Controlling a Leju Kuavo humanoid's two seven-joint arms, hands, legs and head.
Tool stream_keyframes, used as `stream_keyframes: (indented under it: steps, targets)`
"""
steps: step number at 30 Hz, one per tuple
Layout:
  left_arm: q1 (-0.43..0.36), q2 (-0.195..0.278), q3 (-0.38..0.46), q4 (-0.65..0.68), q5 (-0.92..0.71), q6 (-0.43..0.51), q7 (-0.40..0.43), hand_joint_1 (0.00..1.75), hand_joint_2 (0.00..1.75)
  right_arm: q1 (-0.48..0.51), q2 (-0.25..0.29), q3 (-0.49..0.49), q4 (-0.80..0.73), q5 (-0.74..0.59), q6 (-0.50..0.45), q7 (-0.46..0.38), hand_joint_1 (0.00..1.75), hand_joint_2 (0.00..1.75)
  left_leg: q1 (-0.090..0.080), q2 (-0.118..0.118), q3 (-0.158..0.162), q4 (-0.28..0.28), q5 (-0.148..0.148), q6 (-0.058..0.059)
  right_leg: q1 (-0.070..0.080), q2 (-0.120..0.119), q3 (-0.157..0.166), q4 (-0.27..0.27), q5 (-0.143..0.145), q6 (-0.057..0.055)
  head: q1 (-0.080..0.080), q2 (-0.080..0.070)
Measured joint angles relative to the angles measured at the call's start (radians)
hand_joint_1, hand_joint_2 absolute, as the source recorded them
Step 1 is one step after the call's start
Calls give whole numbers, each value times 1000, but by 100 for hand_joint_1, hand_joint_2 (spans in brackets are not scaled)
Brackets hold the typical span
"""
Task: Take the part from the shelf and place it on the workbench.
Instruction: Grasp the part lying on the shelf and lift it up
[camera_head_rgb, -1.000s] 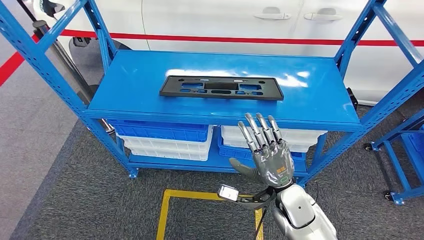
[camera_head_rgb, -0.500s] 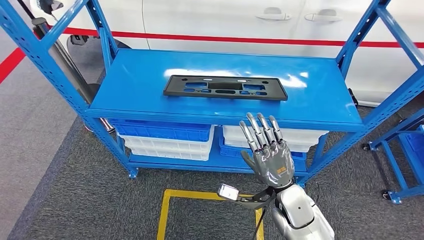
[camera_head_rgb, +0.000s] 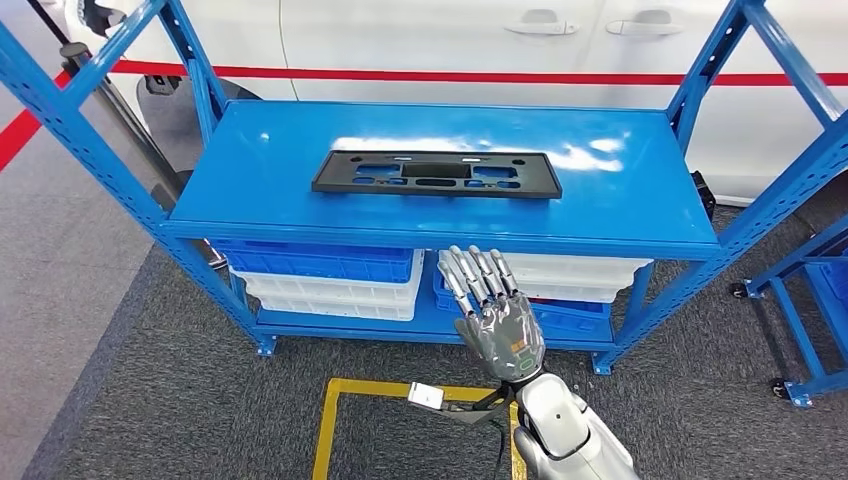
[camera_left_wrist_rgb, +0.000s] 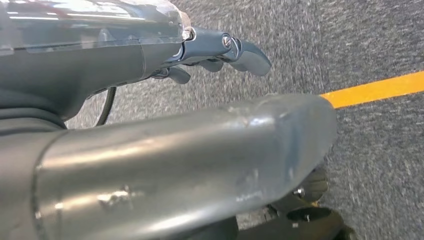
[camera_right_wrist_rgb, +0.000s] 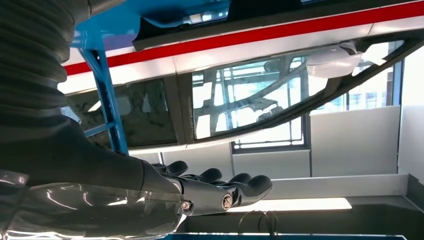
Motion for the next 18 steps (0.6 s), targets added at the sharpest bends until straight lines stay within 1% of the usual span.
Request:
stream_keyframes:
  steps: [1, 2, 3, 4, 5, 6, 7, 8, 9, 10, 11, 13, 14, 15, 16, 17, 18]
  targets:
    - [0, 0, 6, 0, 2, -1, 0, 0, 0, -4, 0, 8, 8, 0, 0, 0, 0, 175, 1, 1, -23, 51, -30, -3, 0, -1, 1, -1, 0, -6, -2, 0]
    - [0, 0, 12, 0, 4, -2, 0, 0, 0, -7, 0, 14, 16, 0, 0, 0, 0, 175, 1, 1, -54, 119, -63, -6, 2, -2, 2, -2, -2, -10, -4, 0]
    - [0, 0, 16, 0, 8, -5, 0, 0, 0, -9, 1, 19, 24, 0, 0, 0, 0, 175, 1, 1, -87, 187, -88, -7, 4, -3, 2, -1, -6, -14, -4, 0]
    - [1, 0, 21, 0, 13, -12, 0, 0, 0, -9, 1, 23, 30, -1, 0, -2, 0, 175, 1, 1, -112, 235, -97, -7, 6, -3, 3, -1, -10, -16, -4, 0]
    - [2, 0, 26, 0, 19, -21, 0, 0, 0, -8, 2, 25, 36, 0, 0, -6, 0, 175, 1, 1, -120, 248, -87, -5, 8, -2, 6, 0, -16, -17, -4, 0]
    - [3, 0, 33, 0, 25, -29, 1, 0, 0, -8, 3, 27, 41, 0, 0, -10, 0, 175, 0, 1, -107, 219, -58, -1, 10, -2, 12, 1, -21, -18, -4, 0]
    - [4, 1, 39, 0, 29, -35, 4, 0, 0, -8, 6, 28, 46, 0, 0, -14, 0, 175, 0, 1, -78, 158, -20, 5, 12, -2, 19, 1, -25, -17, -4, 0]
    - [4, 1, 46, 0, 31, -37, 8, 0, 0, -8, 8, 29, 51, 0, 0, -17, 0, 175, -3, 2, -44, 89, 8, 12, 14, -2, 28, 1, -30, -15, -4, 0]
    - [4, 2, 51, 0, 32, -37, 12, 0, 0, -9, 11, 29, 55, 0, 0, -19, 0, 175, -5, 3, -14, 27, 23, 19, 16, -2, 33, 2, -35, -11, -4, 0]
    - [3, 3, 54, 0, 31, -37, 15, 0, 0, -8, 13, 29, 58, 1, 0, -20, 0, 175, -8, 5, 5, -14, 26, 24, 17, -2, 38, 0, -39, -6, -3, 0]
    - [3, 4, 57, 0, 30, -36, 19, 0, 0, -8, 15, 30, 61, 3, 0, -20, 0, 175, -11, 5, 15, -34, 18, 29, 17, -2, 41, 1, -39, 1, -3, 0]
    - [7, 4, 59, 0, 27, -35, 24, 0, 0, -5, 16, 31, 65, 6, 0, -20, 0, 175, -10, 4, 31, -52, 14, 39, 15, -2, 47, 6, -35, 14, -3, 0]
    - [10, 4, 60, 0, 25, -35, 26, 0, 0, -3, 16, 31, 67, 8, 0, -19, 0, 175, -7, 4, 44, -60, 13, 44, 15, -2, 45, 20, -35, 20, -2, 0]
    - [11, 4, 60, 0, 23, -34, 27, 0, 0, -3, 16, 31, 68, 8, -1, -19, 0, 175, -5, 3, 59, -66, 10, 48, 13, -2, 32, 46, -39, 24, 0, 0]
    - [12, 3, 61, 0, 21, -33, 28, 0, 0, -2, 16, 31, 69, 8, -1, -18, 0, 175, -3, 3, 73, -70, 7, 51, 12, -1, 5, 90, -49, 28, 3, 0]
    - [12, 3, 61, 0, 20, -33, 28, 0, 0, -1, 16, 31, 70, 8, -1, -18, 0, 175, -3, 3, 84, -72, -1, 53, 10, -1, -36, 148, -63, 33, 7, 0]
    - [12, 3, 61, 0, 20, -33, 28, 0, 0, 2, 16, 31, 72, 8, -2, -17, 0, 175, -3, 3, 94, -73, -10, 53, 8, -1, -84, 207, -82, 37, 9, 0]
